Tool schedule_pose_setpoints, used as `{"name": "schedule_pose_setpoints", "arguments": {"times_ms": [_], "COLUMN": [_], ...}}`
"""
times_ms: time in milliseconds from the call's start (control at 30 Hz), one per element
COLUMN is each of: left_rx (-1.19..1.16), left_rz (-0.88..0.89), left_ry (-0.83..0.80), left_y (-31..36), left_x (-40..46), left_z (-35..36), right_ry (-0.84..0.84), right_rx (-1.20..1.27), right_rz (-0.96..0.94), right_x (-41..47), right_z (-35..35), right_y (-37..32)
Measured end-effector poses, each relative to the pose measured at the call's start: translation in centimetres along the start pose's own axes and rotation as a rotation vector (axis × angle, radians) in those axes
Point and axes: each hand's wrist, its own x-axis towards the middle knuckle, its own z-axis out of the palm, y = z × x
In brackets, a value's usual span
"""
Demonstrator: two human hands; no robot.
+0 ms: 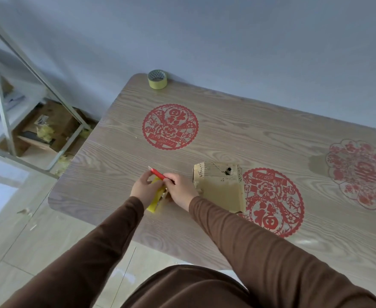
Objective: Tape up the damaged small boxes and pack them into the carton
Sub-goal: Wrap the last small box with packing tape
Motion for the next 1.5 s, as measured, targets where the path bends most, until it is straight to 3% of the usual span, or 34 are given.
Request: {"name": "schedule_pose_setpoints", "arguments": {"times_ms": [267,467,733,800,900,1067,1233,1400,1500], "left_rx": [-0.495,-0.503,-0.401,-0.315,-0.167,-0.225,-0.302,-0.208,-0.181], "left_rz": [-0.043,-0.025,0.104,0.15,0.214,0.212,0.224,0.362,0.389], "left_ry": [-0.3,-0.264,-0.177,-0.162,-0.159,-0.126,-0.103,-0.098,-0.077], "left_y": [2.7,4.8,7.7,8.4,9.3,7.9,8.2,9.2,9.6], "left_x": [-2.2,-3.7,-4.7,-4.5,-4.7,-5.3,-5.3,-5.0,-4.8], "left_z": [0.2,1.9,3.2,3.4,3.7,3.5,3.6,3.4,3.4], "right_ry": [0.118,0.256,0.474,0.499,0.496,0.625,0.371,0.318,0.232], "right_rx": [-0.107,-0.362,-0.481,-0.395,-0.032,0.2,0.364,0.53,0.494], "right_rz": [-0.217,-0.344,-0.302,-0.241,-0.088,0.047,0.043,0.209,0.179], "right_x": [-2.1,-3.3,-4.6,-4.5,-4.0,-3.7,-5.6,-6.6,-7.6], "right_z": [-3.9,-6.8,-8.0,-8.3,-9.4,-14.8,-14.4,-12.8,-11.7], "right_y": [-0.6,-0.5,-1.2,-1.2,-1.3,0.5,0.6,1.2,0.8]}}
